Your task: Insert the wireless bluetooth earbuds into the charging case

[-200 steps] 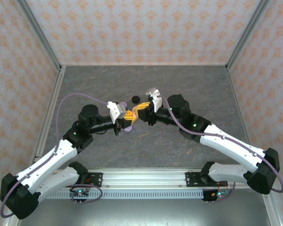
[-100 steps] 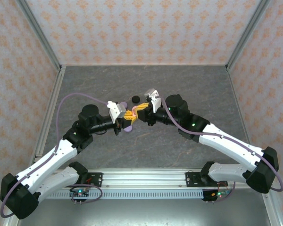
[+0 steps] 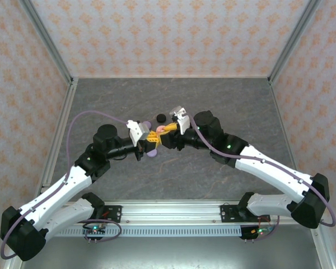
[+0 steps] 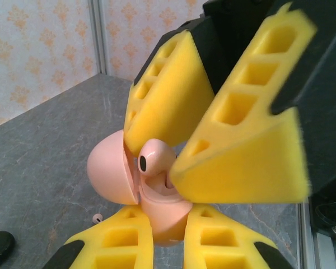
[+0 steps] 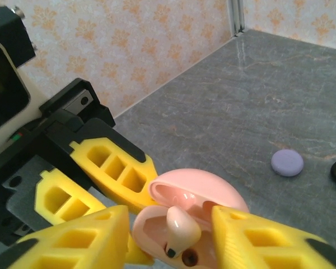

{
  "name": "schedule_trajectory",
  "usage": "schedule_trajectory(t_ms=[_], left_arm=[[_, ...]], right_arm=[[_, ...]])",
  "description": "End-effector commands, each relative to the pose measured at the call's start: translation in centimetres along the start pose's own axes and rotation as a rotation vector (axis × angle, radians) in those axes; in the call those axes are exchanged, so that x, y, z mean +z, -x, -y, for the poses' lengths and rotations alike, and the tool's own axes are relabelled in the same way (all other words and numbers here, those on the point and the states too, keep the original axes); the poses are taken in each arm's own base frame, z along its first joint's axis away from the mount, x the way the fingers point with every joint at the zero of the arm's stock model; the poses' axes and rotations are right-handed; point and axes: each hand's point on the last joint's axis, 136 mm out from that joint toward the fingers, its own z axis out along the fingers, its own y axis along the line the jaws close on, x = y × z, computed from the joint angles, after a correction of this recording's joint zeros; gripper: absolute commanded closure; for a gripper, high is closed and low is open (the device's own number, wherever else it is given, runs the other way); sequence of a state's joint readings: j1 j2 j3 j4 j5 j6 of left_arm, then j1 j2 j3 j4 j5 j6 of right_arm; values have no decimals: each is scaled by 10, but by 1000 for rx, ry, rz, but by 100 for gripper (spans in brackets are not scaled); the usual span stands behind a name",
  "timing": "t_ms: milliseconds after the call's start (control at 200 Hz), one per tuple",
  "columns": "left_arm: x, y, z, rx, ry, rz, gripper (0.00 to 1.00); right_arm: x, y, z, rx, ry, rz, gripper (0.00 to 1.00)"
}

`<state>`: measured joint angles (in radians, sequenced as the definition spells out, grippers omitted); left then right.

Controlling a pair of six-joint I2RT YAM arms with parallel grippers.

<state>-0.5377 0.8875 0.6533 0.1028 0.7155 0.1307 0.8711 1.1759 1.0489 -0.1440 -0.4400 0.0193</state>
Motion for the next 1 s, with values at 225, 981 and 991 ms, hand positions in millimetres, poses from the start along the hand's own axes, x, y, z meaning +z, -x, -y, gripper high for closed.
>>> schedule_trajectory(t_ms=[225,981,991], left_arm=[[-4,21,6,41,-12,62,99],[-9,27,7,65,-2,81,99],[-9,27,7,65,0,81,99]], right_arm=[[-36,49,-2,34,-70,79,34],[-15,8,33,164,-111,-140,43],[-15,8,34,164,-111,-139,43]])
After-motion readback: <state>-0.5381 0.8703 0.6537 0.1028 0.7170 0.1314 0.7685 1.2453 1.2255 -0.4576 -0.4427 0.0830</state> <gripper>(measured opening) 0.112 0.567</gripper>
